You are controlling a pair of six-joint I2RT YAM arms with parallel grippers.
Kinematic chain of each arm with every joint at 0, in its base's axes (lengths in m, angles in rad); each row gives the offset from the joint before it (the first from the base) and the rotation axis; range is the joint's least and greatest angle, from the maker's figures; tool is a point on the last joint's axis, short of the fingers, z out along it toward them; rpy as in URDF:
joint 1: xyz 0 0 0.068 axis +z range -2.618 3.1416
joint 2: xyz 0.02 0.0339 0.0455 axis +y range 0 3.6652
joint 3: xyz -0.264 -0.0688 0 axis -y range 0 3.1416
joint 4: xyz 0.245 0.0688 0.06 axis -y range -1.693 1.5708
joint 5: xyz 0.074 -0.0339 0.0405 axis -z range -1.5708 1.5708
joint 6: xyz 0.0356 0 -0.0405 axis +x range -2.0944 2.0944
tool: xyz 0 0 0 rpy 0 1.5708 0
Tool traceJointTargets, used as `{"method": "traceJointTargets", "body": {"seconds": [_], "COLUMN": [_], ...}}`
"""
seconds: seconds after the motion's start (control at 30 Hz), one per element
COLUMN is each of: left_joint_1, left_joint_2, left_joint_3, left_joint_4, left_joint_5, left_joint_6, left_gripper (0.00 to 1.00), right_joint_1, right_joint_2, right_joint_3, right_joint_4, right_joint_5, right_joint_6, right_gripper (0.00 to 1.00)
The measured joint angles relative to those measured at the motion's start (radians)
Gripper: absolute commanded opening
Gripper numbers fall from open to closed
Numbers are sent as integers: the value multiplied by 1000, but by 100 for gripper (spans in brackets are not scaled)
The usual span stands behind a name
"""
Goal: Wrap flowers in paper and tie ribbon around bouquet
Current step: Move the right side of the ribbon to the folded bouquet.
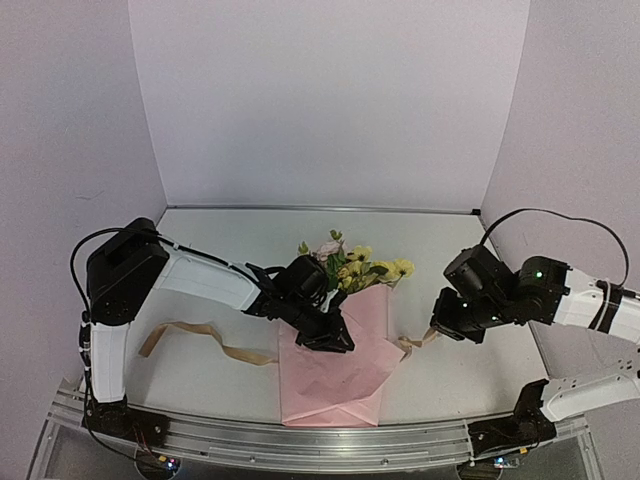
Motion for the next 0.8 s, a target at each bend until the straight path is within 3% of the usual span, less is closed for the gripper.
{"method": "traceJointTargets", "body": {"seconds": [0.23, 0.4, 0.6, 0.8], "left_joint_1": [0, 0, 0, 0], "left_joint_2": [17, 28, 31, 31], "left_joint_3": [11, 13, 29, 30], "left_joint_4": [1, 1, 3, 3], "left_joint_5": [-2, -5, -7, -8], "left_joint_6": [-17, -22, -22, -22], "left_gripper": [21, 21, 21, 21], "right_joint_1": [31, 84, 99, 96], "right_joint_2": [-52, -13, 111, 378], "right_joint_3": [15, 73, 234, 448], "right_joint_4": [-259, -343, -310, -196], "right_joint_5": [57, 45, -25, -93], "right_joint_6": [-2, -53, -114, -142], "right_gripper": [0, 0, 0, 0]}}
